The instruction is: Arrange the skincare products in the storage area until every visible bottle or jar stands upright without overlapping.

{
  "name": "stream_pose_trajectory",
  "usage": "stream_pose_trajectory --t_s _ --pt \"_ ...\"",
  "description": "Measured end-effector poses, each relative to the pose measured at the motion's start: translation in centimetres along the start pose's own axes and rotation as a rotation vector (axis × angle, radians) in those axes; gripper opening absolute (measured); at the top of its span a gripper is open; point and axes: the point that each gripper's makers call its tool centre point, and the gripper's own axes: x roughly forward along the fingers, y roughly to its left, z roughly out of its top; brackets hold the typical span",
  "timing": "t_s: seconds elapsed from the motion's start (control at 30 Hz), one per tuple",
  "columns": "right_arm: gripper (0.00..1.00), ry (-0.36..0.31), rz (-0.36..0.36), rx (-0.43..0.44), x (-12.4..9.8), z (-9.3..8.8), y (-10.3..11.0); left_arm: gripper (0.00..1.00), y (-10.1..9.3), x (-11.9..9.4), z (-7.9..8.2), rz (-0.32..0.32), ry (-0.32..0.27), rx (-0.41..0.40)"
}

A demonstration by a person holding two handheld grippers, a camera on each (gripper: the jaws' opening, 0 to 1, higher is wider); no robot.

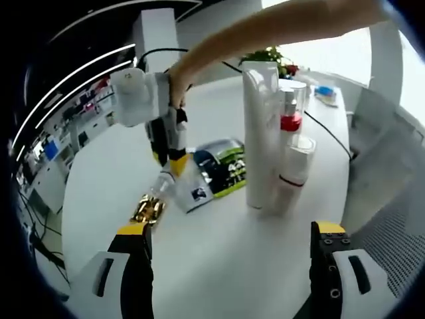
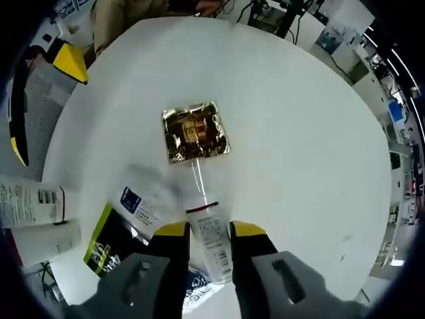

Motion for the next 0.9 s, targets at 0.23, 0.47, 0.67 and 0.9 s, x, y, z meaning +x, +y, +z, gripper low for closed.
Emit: stream_pose_trajectory --t_s 0.23,0.47,0.67,0.9 --pt "0.22 0.029 0.038 0.025 0.4 -0.1 0.5 0.96 -0.3 0.0 -0.3 -0.005 0.011 -0.001" --pt "0.23 0.054 0.036 0.077 0.4 -0.3 1.0 0.95 -0.2 0.2 -0.5 -0.012 0.022 -0.009" --pt "0.21 0.082 0.008 0.025 0.2 -0.1 1.9 0.94 -0.3 0.4 -0.7 -0.016 0.03 -0.011" --pt "0.18 0.059 -0.121 0.025 -0.2 -0.2 1.6 0.93 -0.5 0.4 -0.8 -0.019 0.04 0.002"
